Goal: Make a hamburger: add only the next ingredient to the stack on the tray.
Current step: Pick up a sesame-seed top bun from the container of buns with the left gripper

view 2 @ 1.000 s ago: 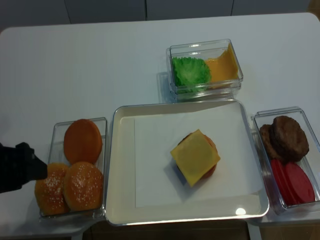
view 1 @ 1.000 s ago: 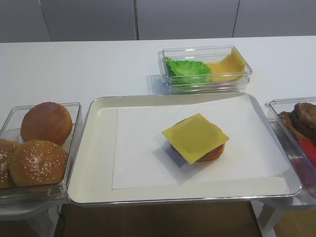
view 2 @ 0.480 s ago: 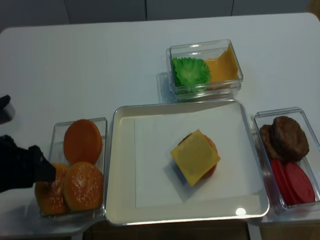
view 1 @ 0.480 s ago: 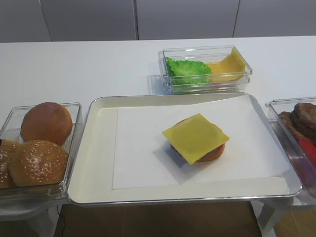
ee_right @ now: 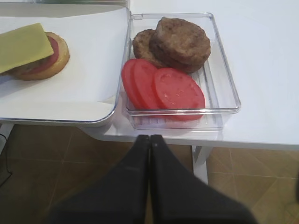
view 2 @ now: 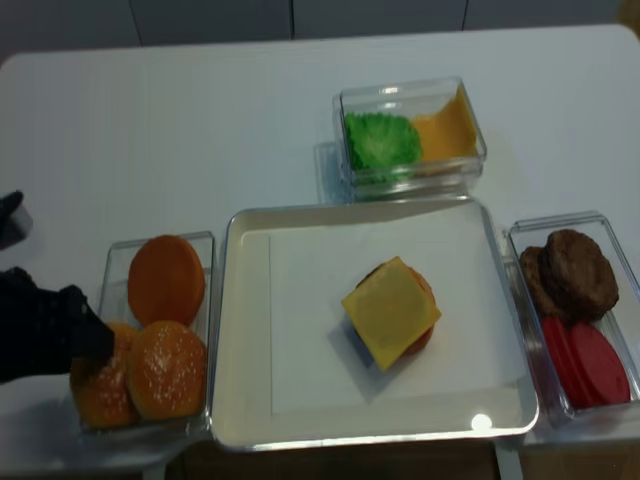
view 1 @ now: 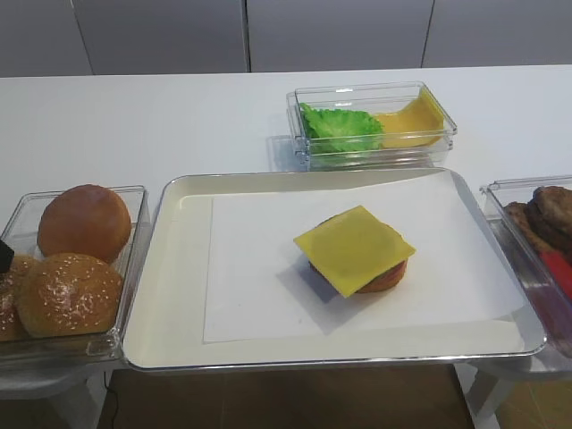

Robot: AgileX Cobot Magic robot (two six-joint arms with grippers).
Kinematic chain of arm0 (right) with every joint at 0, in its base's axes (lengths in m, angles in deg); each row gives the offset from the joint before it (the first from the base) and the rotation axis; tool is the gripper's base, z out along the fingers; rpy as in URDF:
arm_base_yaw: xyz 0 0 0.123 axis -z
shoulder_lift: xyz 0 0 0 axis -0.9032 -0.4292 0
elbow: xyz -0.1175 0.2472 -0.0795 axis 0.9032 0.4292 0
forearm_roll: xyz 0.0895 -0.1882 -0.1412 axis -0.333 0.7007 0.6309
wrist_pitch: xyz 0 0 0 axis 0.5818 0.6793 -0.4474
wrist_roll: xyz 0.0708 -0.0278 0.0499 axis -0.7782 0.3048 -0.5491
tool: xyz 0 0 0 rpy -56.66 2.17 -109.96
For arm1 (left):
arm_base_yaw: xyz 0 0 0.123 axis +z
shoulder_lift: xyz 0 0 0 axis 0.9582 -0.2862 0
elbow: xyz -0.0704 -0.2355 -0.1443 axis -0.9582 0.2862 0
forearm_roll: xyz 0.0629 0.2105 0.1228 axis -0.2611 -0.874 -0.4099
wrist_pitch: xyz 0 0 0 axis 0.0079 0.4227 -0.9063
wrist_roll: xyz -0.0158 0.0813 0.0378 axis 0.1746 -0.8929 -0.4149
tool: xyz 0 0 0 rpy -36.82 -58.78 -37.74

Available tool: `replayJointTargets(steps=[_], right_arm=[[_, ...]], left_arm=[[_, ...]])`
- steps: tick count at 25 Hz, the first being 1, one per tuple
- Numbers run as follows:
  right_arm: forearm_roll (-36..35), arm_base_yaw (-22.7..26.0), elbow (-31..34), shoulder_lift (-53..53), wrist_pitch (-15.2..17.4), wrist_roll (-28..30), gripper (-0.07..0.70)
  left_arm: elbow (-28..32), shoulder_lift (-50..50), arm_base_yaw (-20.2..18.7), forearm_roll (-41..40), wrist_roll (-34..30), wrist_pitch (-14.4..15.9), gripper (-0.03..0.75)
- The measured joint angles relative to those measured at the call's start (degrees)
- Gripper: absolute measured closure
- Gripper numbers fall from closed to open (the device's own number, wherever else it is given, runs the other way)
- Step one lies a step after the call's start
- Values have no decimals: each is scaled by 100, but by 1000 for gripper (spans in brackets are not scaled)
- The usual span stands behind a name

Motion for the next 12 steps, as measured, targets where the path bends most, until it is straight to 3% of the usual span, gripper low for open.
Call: replayJointTargets(steps=[12], right_arm=[[0, 0, 0, 0, 0, 0, 636]], left_arm=[[-10, -12, 0, -65, -196, 151, 216]])
